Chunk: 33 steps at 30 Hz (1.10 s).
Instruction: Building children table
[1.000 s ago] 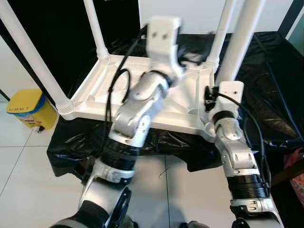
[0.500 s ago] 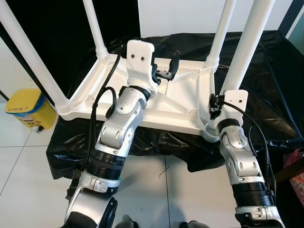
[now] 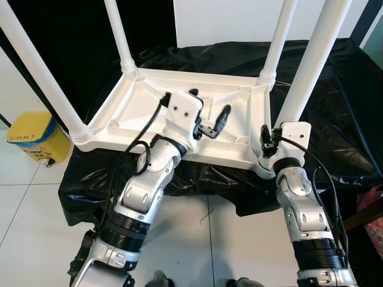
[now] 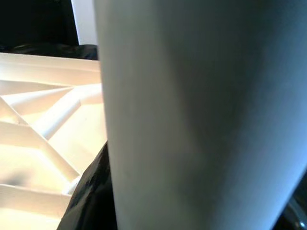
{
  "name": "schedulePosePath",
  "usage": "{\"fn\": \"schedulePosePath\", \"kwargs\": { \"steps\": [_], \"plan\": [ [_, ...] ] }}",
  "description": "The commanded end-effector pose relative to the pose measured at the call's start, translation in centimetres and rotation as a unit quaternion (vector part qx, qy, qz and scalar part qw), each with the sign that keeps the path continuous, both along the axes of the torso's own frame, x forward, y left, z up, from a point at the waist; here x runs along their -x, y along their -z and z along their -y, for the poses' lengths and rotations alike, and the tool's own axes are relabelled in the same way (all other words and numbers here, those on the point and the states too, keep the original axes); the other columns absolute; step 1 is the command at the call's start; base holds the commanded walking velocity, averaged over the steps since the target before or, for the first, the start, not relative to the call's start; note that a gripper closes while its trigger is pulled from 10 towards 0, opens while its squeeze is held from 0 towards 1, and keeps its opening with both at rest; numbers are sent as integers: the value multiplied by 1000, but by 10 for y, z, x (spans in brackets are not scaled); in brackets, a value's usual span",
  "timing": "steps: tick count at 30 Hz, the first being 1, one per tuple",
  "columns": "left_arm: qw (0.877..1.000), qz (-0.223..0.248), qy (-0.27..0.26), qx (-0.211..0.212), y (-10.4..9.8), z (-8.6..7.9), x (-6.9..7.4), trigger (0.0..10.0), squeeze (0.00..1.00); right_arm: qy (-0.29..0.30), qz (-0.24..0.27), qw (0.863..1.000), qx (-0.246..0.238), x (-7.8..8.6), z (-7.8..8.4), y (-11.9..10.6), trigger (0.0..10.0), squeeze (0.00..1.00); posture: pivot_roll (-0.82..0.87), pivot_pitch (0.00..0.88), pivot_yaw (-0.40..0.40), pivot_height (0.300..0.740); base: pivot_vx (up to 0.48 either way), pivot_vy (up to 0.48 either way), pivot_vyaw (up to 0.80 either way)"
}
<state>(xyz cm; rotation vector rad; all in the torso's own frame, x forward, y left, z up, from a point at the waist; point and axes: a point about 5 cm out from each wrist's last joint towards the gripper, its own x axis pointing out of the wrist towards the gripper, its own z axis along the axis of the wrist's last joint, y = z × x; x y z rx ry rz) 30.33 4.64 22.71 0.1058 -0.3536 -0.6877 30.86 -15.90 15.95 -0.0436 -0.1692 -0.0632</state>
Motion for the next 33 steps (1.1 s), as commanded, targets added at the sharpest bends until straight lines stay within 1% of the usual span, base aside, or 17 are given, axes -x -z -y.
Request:
{"fn": "schedulePosePath", "kwargs": {
  "steps": [1, 8, 11, 12, 14, 16, 17, 18, 19, 20, 21, 23, 24, 28, 33],
  "plan": [
    [1000, 9, 23, -14, 3, 4, 7, 10000, 0, -11, -2, 1000, -8, 4, -4, 5, 10000, 0, -48, 92, 38, 740, 0, 0, 0],
    [999, -3, 36, -15, 7, 4, 10, 10000, 0, -10, -12, 1000, -16, 8, 0, 13, 10000, 0, -47, 99, 48, 740, 0, 0, 0],
    [999, -7, 45, -16, 8, 4, 13, 10000, 0, -12, -16, 999, -26, 9, 3, 18, 10000, 0, -44, 107, 57, 740, 0, 0, 0],
    [998, -14, 60, -22, 12, 4, 16, 10000, 0, -22, -13, 999, -32, 10, 4, 21, 10000, 0, -42, 111, 62, 740, 0, 0, 0],
    [998, -14, 60, -22, 12, 4, 16, 10000, 0, -22, -13, 999, -32, 10, 4, 21, 10000, 0, -42, 111, 62, 740, 0, 0, 0],
    [996, -25, 82, -31, 17, 4, 20, 10000, 0, -40, -5, 999, -31, 10, 4, 22, 10000, 0, -40, 112, 66, 740, 0, 0, 0],
    [996, -25, 82, -31, 17, 4, 20, 10000, 0, -40, -5, 999, -31, 10, 4, 22, 10000, 0, -40, 112, 66, 740, 0, 0, 0],
    [994, -33, 98, -39, 20, 5, 23, 10000, 0, -55, 2, 998, -28, 10, 2, 23, 10000, 0, -36, 114, 72, 740, 0, 0, 0],
    [994, -33, 98, -39, 20, 5, 23, 10000, 0, -55, 2, 998, -28, 10, 2, 23, 10000, 0, -36, 114, 72, 740, 0, 0, 0],
    [991, -44, 116, -47, 24, 6, 27, 10000, 0, -72, 12, 997, -19, 11, 0, 23, 10000, 0, -34, 115, 77, 740, 0, 0, 0],
    [991, -44, 116, -47, 24, 6, 27, 10000, 0, -72, 12, 997, -19, 11, 0, 23, 10000, 0, -34, 115, 77, 740, 0, 0, 0],
    [985, -59, 147, -68, 30, 7, 35, 10000, 0, -110, 29, 993, 9, 13, -5, 26, 10000, 0, -23, 116, 87, 740, 0, 0, 0],
    [985, -59, 147, -68, 30, 7, 35, 10000, 0, -110, 29, 993, 9, 13, -5, 26, 10000, 0, -23, 116, 87, 740, 0, 0, 0],
    [984, -67, 149, -74, 30, 5, 36, 10000, 0, -141, 41, 988, 50, 17, -8, 31, 10000, 0, -13, 118, 94, 740, 0, 0, 0],
    [984, -70, 147, -76, 28, 2, 36, 10000, 0, -164, 42, 983, 64, 18, -10, 36, 10000, 0, -5, 118, 100, 740, 0, 0, 0]
  ]
}}
